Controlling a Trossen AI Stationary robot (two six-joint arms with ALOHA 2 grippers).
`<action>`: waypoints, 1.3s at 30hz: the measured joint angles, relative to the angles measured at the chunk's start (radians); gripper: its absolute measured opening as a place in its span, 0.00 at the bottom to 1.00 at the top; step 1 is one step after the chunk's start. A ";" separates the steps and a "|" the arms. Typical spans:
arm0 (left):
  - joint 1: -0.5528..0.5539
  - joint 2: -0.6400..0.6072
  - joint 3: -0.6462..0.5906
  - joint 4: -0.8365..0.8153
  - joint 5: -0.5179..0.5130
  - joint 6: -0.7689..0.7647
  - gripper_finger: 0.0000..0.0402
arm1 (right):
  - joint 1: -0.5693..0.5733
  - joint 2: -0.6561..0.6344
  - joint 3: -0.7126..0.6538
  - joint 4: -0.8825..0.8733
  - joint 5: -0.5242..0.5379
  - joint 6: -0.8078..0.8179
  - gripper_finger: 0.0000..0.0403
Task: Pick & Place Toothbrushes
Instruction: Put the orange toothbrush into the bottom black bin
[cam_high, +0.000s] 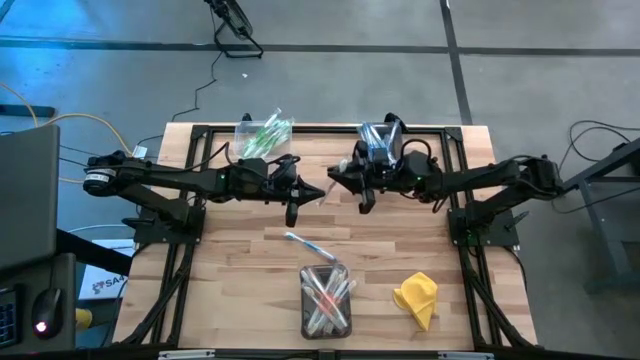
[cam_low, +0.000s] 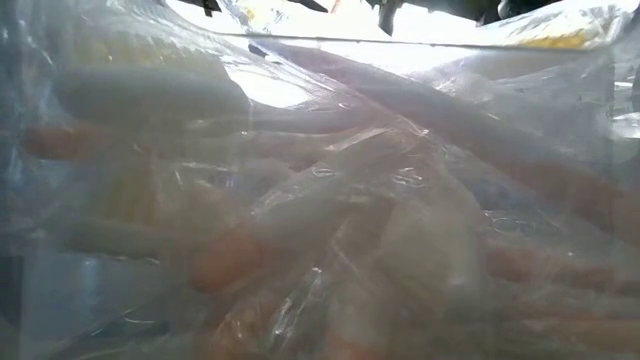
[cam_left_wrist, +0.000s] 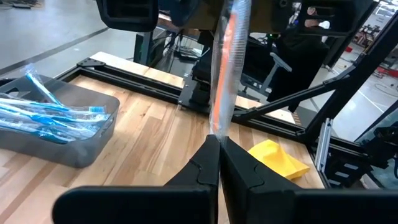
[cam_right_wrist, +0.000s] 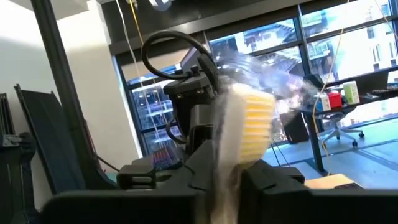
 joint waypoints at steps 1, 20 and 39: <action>0.000 0.000 0.000 -0.001 0.000 0.000 0.00 | 0.000 0.000 0.000 0.000 0.000 0.000 0.06; 0.000 0.000 0.000 -0.006 -0.008 -0.006 0.03 | 0.000 0.000 0.000 -0.021 -0.003 0.000 0.01; 0.000 0.000 0.000 -0.016 -0.012 -0.007 0.24 | 0.000 0.000 0.000 -0.032 -0.003 0.000 0.01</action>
